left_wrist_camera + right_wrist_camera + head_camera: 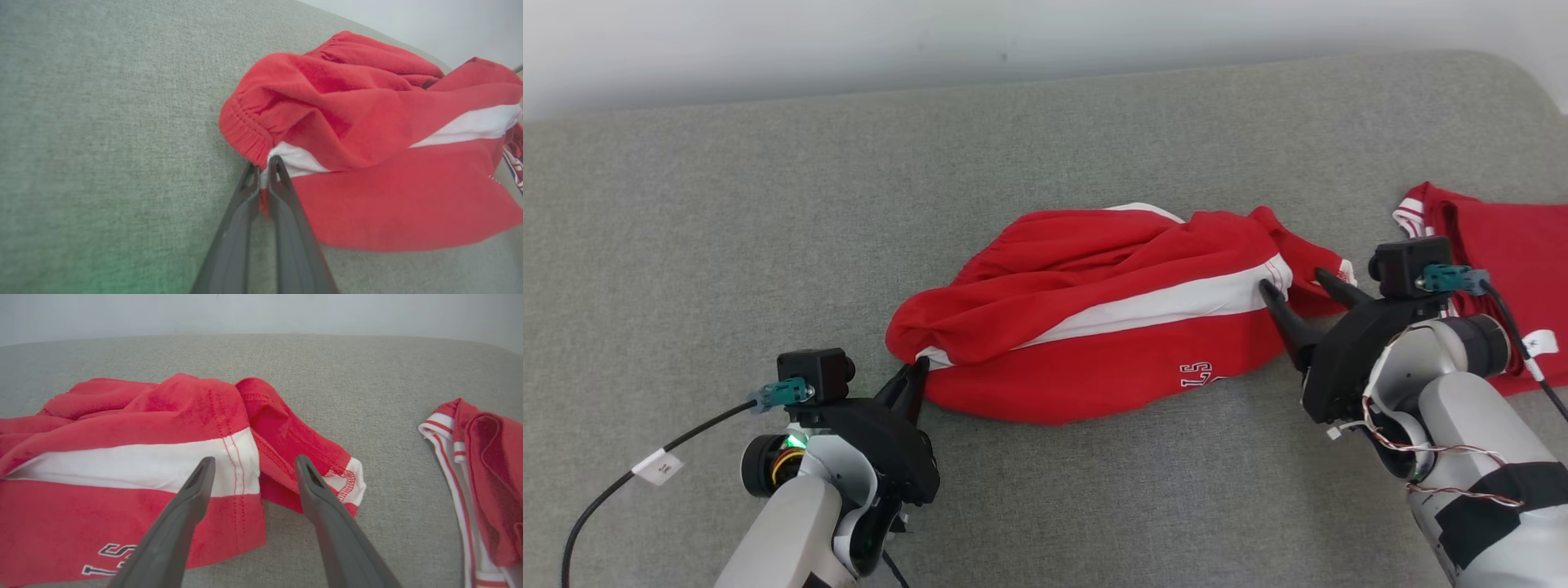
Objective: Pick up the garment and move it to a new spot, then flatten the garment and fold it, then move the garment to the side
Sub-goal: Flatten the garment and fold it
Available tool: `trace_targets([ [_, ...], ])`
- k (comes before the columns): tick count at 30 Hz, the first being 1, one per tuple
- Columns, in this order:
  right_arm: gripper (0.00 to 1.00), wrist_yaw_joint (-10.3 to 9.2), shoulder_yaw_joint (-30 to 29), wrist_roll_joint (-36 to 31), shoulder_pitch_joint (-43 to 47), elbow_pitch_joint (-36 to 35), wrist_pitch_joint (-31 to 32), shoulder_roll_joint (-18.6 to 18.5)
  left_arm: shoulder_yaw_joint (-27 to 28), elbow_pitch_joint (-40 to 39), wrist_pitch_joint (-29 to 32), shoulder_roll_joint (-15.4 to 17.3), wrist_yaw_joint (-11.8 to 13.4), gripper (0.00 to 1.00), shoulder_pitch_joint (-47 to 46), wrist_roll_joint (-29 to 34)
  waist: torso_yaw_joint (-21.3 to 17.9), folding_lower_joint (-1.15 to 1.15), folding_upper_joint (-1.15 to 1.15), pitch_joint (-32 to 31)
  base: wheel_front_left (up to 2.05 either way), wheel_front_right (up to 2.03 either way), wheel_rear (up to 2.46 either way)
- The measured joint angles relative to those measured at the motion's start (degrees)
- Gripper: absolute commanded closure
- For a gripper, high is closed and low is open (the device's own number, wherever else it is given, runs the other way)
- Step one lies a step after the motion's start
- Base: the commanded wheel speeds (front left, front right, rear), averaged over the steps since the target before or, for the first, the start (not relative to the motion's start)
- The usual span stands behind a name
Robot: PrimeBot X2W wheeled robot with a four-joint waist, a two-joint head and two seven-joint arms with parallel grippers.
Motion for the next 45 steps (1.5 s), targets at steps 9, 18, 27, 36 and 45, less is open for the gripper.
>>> trace_targets([
  [9,0.00,0.00,6.09,4.21,-2.31,3.22,-1.42,0.40,-0.56,0.32,-0.58,-0.16,-0.04,1.00,-0.86,0.00,1.20,0.00,0.00,1.35,0.00,0.00,0.00],
  [18,0.00,0.00,13.30,6.71,-4.66,3.54,-4.24,-0.01,-0.93,0.63,-0.83,-0.08,-0.05,1.00,-1.65,-0.10,1.62,0.00,0.00,2.07,0.00,0.00,0.00],
  [27,0.00,0.00,15.89,8.72,-4.03,2.55,-5.39,-2.15,-1.19,1.54,-1.26,0.02,0.01,1.00,-1.54,-0.46,1.46,0.00,0.00,0.76,0.00,0.00,0.00],
  [36,1.00,0.00,17.89,8.34,-6.02,5.95,-5.90,-1.83,-1.83,1.34,-1.26,0.04,0.01,1.00,-1.46,-0.60,2.30,0.00,0.00,0.45,0.00,0.00,0.00],
  [45,1.00,0.00,18.48,9.93,-5.27,3.28,-7.93,-4.43,-1.15,0.82,-2.35,0.52,0.02,1.00,-0.25,-2.14,1.78,0.00,-0.01,-1.56,0.00,0.00,0.00],
])
